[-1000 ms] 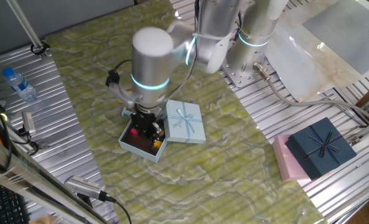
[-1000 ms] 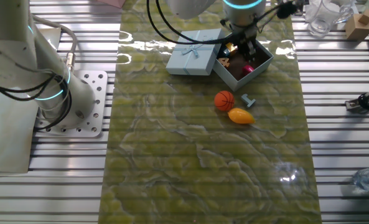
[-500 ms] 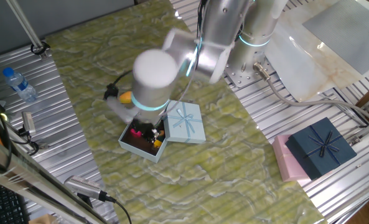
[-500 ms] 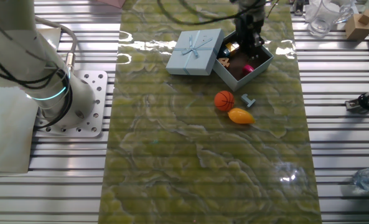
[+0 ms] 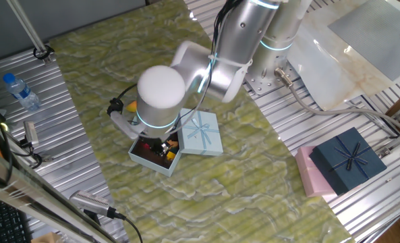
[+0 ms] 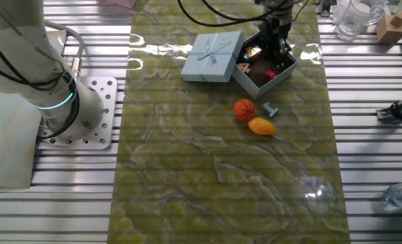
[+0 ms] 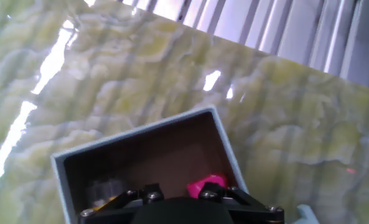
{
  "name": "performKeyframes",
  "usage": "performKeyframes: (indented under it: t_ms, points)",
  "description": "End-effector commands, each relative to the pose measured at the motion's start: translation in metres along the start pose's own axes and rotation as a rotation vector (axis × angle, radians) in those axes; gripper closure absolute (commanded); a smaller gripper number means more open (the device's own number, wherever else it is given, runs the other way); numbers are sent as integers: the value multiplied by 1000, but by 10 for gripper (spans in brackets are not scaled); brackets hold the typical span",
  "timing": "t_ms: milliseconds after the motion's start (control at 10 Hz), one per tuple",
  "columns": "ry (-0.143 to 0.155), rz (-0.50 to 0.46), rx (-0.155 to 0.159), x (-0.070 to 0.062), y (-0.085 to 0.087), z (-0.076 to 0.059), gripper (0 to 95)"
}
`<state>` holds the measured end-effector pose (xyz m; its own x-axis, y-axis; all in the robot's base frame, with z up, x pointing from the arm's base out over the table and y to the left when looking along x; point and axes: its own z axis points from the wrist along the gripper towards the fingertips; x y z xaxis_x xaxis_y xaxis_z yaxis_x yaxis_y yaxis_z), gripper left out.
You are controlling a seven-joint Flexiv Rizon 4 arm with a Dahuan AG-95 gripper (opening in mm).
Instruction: Take everything out of the gift box
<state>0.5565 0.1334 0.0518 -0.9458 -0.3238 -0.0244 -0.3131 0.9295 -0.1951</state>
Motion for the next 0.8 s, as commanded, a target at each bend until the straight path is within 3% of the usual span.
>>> performKeyframes:
  t_ms: [100, 800]
  points:
    - [8, 0, 23, -3, 1, 2, 570]
    - [1, -4, 24, -5, -3, 8, 570]
